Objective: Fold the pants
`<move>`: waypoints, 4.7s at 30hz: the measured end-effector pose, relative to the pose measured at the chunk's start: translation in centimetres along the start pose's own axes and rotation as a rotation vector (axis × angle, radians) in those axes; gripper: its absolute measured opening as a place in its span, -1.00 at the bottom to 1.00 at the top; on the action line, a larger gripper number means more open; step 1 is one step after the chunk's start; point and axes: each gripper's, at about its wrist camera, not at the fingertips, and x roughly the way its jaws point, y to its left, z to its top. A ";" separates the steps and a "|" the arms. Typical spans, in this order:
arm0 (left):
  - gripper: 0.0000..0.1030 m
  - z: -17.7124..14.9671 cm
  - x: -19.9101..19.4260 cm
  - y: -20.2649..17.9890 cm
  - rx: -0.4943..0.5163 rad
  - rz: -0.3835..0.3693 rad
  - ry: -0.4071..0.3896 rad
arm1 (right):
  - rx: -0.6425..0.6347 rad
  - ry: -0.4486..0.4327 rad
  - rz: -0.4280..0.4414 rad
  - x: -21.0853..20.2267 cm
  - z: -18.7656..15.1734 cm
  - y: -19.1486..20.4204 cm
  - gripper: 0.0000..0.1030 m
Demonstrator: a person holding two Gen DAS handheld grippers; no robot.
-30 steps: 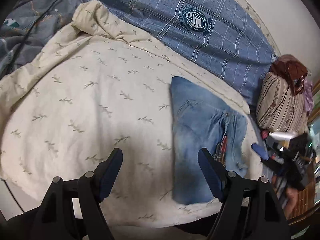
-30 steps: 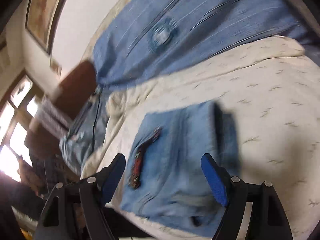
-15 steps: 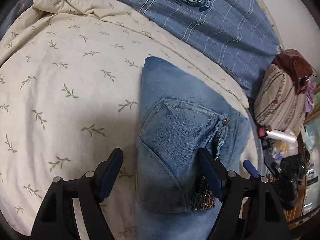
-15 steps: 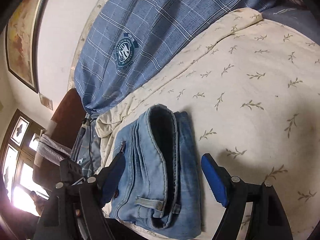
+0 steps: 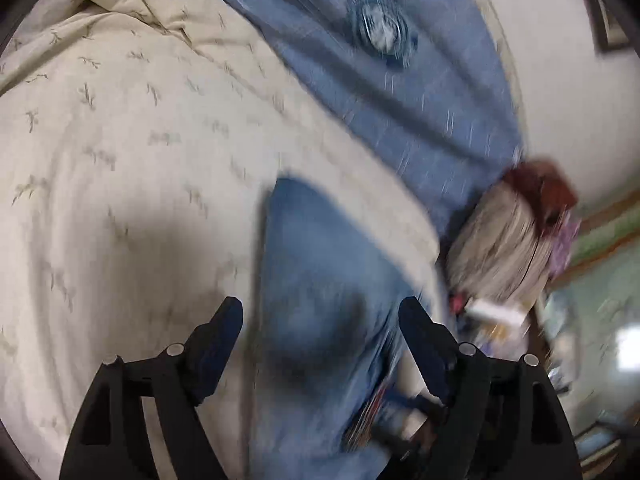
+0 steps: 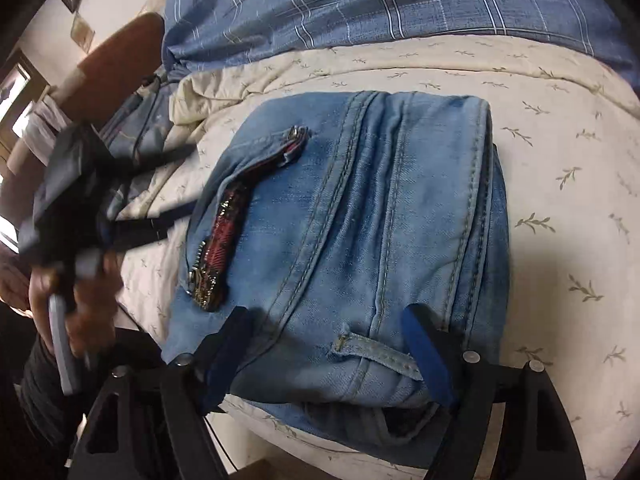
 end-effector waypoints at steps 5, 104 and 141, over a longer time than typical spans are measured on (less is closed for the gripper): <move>-0.09 0.1 4.3 -0.1 0.035 0.085 0.106 | 0.042 -0.018 0.076 -0.2 -0.5 -1.4 0.57; -0.46 -7.6 1.7 -7.3 0.417 0.436 0.031 | 0.105 -0.026 -0.123 -2.2 4.1 -3.2 -0.51; 0.58 -3.5 -0.1 -3.3 0.446 0.695 -0.076 | -0.100 -0.045 -0.268 2.6 7.6 2.4 0.40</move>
